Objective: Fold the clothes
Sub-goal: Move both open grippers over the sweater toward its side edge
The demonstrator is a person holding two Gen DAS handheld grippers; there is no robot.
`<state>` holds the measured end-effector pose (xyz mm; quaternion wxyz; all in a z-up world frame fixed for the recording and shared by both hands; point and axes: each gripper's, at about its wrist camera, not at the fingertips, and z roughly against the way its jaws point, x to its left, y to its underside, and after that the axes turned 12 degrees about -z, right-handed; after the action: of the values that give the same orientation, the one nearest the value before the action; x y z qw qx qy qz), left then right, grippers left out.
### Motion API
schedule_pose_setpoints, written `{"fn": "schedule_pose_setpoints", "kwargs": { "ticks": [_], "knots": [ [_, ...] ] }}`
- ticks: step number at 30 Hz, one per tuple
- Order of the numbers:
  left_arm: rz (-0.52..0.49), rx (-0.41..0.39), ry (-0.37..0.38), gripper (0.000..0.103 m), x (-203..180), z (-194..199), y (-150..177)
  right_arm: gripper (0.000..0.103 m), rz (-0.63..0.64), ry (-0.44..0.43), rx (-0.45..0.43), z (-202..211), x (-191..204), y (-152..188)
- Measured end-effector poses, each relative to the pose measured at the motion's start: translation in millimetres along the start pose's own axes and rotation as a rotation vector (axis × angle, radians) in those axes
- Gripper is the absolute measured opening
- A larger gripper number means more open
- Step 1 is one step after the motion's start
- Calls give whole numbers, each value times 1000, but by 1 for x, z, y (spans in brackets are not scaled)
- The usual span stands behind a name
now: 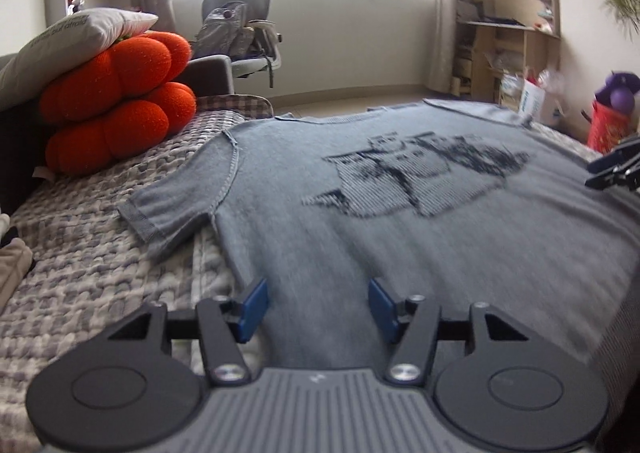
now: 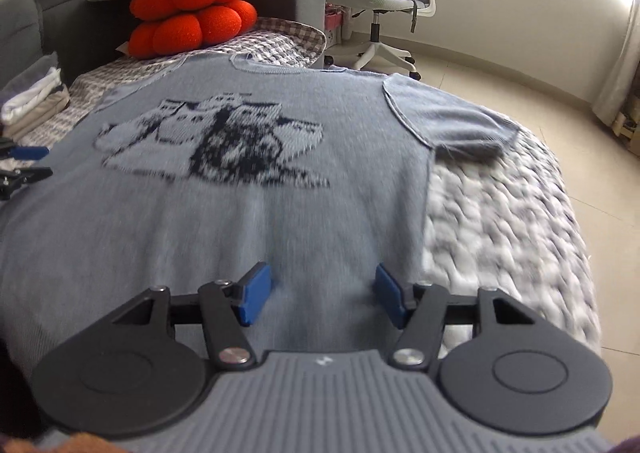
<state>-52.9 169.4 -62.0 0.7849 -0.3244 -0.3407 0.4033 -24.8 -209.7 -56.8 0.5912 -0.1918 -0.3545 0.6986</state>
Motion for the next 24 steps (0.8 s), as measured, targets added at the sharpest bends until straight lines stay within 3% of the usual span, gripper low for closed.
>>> {"fn": "schedule_pose_setpoints", "kwargs": {
  "ticks": [8,17,24],
  "knots": [
    [-32,31,48,58,-2,38,26,63,85,3,54,32,-1,26],
    [-102,96,93,59,-16,58,44,65,6,-25,97,55,-18,47],
    [-122,185,147,59,-17,65,53,67,32,-10,140,64,-17,52]
  ]
}}
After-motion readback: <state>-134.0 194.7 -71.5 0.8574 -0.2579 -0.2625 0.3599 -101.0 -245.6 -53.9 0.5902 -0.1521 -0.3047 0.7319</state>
